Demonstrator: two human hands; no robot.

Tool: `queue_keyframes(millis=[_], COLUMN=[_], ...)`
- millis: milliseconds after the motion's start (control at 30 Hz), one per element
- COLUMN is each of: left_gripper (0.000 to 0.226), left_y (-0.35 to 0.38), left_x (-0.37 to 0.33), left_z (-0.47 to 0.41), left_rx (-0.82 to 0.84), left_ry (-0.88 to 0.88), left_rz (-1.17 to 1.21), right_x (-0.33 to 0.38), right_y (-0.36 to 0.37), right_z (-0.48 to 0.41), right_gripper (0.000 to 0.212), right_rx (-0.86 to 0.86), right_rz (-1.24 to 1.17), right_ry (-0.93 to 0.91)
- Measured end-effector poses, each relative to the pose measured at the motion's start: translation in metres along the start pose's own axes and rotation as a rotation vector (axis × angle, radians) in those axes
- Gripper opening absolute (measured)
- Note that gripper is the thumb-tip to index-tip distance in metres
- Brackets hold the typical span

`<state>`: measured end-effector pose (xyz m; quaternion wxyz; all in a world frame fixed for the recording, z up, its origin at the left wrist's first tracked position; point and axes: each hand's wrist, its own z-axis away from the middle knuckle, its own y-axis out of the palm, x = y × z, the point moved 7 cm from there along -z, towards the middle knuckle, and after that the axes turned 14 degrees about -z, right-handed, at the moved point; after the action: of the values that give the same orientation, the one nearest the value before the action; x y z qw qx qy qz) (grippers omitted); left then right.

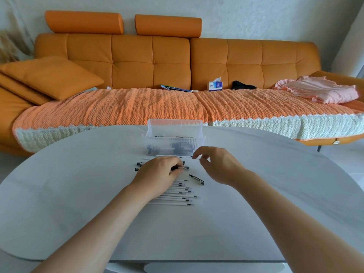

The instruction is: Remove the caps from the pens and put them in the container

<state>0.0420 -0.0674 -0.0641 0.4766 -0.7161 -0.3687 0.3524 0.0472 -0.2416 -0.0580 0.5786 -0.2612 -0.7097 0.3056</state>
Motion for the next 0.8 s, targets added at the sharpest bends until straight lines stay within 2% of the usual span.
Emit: queue_keyframes(millis=[300, 500, 800], left_gripper=[0.014, 0.012, 0.014], left_y=[-0.01, -0.013, -0.016], left_x=[0.008, 0.015, 0.014], left_z=[0.004, 0.007, 0.008], left_rx=[-0.03, -0.022, -0.001], left_ry=[-0.005, -0.008, -0.004], left_rz=[0.028, 0.038, 0.066], right_x=[0.016, 0.018, 0.025], right_y=[0.014, 0.021, 0.022], right_z=[-0.003, -0.007, -0.004], right_gripper=[0.029, 0.017, 0.013], right_rx=[0.032, 0.04, 0.025], right_rz=[-0.089, -0.109, -0.14], right_ry=[-0.059, -0.04, -0.014])
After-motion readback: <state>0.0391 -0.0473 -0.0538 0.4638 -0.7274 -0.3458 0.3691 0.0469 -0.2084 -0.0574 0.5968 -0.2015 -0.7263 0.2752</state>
